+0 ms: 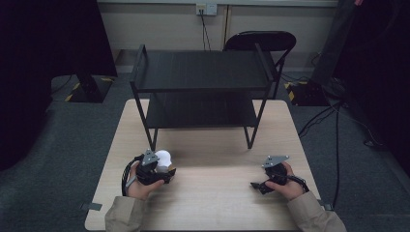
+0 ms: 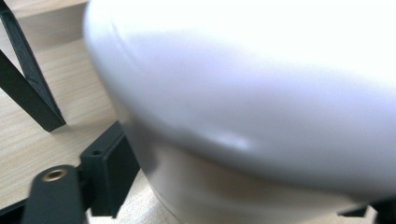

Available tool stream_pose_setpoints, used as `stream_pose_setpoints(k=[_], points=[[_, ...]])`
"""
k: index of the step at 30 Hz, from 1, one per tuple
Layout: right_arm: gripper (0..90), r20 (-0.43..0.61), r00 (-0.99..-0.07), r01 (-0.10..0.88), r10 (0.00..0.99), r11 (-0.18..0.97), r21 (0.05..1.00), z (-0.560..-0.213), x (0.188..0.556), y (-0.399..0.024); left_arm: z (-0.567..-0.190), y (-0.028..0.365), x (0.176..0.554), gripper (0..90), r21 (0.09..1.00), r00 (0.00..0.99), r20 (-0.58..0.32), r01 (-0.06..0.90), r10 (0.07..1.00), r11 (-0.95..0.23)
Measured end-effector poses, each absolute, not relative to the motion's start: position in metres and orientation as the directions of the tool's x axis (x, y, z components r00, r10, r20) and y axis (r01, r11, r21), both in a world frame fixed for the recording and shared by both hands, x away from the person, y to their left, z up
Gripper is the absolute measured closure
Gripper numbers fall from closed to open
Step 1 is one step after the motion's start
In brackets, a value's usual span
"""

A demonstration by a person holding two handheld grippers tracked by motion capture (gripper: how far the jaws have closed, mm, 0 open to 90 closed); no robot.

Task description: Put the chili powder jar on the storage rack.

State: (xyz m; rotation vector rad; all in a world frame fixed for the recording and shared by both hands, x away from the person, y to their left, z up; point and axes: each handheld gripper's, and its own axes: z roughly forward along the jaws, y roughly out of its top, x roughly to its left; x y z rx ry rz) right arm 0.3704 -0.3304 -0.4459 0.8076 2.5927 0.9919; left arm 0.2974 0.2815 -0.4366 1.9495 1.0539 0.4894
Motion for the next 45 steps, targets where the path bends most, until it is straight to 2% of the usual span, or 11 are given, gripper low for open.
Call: stream_pose_setpoints(k=[6,23,45], points=[[0.0,-0.034,-0.815,0.408,0.578,0.615,0.675,-0.446,0.370,-0.330,-0.438,0.283,0.297,27.9,0.827,0.571,-0.056,0.486,0.819,-0.282],[0.0,-0.034,-0.816,0.406,0.577,0.614,0.677,-0.446,0.370,-0.331,-0.436,0.281,0.294,29.9,0.830,0.553,-0.054,0.487,0.831,-0.271],[0.0,-0.034,-0.814,0.407,0.579,0.612,0.678,-0.446,0.370,-0.330,-0.409,0.277,0.296,30.6,0.835,0.616,-0.051,0.457,0.786,-0.305]])
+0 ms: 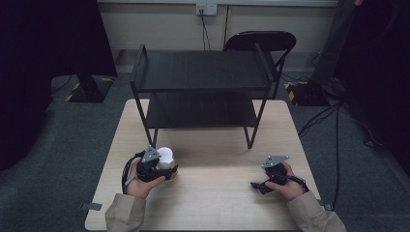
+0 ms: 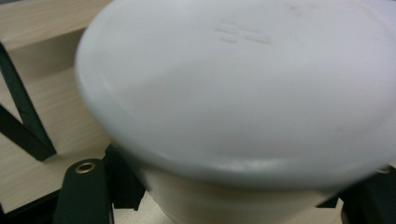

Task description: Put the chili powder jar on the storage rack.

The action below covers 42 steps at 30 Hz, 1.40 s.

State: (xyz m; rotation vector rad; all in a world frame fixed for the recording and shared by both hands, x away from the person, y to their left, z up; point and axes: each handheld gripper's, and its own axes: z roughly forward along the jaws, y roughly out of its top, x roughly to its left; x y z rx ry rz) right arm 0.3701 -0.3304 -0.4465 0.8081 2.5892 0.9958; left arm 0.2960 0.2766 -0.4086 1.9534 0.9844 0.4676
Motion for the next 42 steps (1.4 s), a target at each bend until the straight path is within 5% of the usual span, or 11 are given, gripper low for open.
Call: stream_pose_setpoints(k=[42], points=[[0.0,-0.034,-0.812,0.410,0.583,0.609,0.679,-0.447,0.369,-0.330,-0.303,0.240,0.351,30.6,0.869,0.656,-0.016,0.382,0.754,-0.314]])
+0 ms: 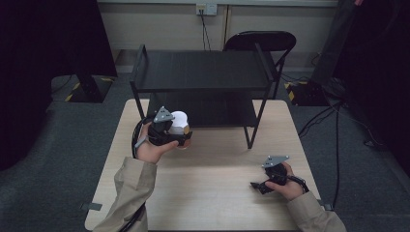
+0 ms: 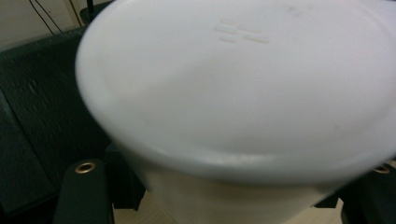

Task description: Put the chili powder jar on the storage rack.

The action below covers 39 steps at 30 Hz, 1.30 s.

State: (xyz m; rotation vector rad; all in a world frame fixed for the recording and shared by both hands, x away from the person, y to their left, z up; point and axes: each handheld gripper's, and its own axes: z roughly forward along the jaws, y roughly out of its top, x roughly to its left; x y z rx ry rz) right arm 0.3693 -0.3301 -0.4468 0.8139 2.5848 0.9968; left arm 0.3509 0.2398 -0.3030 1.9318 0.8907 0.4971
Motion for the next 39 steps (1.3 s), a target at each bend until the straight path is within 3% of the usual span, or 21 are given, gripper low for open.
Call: stream_pose_setpoints(k=[39], points=[[0.0,-0.034,-0.812,0.409,0.582,0.610,0.679,-0.447,0.370,-0.330,-0.284,0.192,0.393,30.6,0.868,0.585,0.030,0.387,0.810,-0.312]])
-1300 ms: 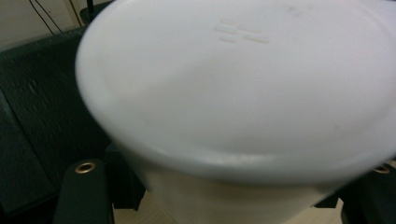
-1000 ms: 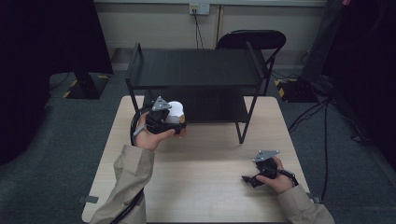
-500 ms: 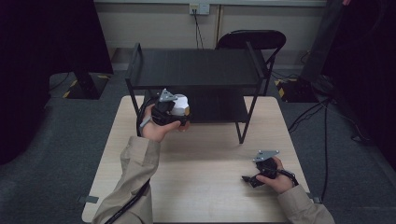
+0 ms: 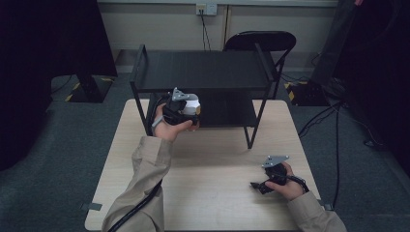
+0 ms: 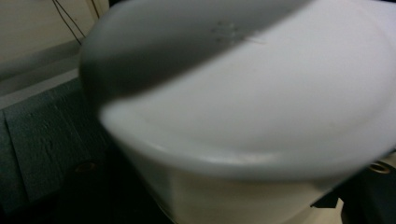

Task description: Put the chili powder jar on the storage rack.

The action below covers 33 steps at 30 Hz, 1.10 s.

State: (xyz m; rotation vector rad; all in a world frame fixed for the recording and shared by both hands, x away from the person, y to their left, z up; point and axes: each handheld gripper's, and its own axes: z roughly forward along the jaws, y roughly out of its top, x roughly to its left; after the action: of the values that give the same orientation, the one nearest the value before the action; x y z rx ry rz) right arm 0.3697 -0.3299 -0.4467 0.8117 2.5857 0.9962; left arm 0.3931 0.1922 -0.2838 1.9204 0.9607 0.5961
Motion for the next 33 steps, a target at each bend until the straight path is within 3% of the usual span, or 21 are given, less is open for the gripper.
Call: stream_pose_setpoints(k=[17,33], points=[[0.0,-0.033,-0.813,0.408,0.581,0.610,0.679,-0.447,0.370,-0.330,-0.308,0.172,0.382,30.7,0.915,0.489,0.099,0.298,0.867,-0.273],[0.0,-0.034,-0.813,0.408,0.581,0.611,0.679,-0.447,0.370,-0.330,-0.321,0.174,0.382,29.8,0.932,0.490,0.112,0.250,0.865,-0.262]])
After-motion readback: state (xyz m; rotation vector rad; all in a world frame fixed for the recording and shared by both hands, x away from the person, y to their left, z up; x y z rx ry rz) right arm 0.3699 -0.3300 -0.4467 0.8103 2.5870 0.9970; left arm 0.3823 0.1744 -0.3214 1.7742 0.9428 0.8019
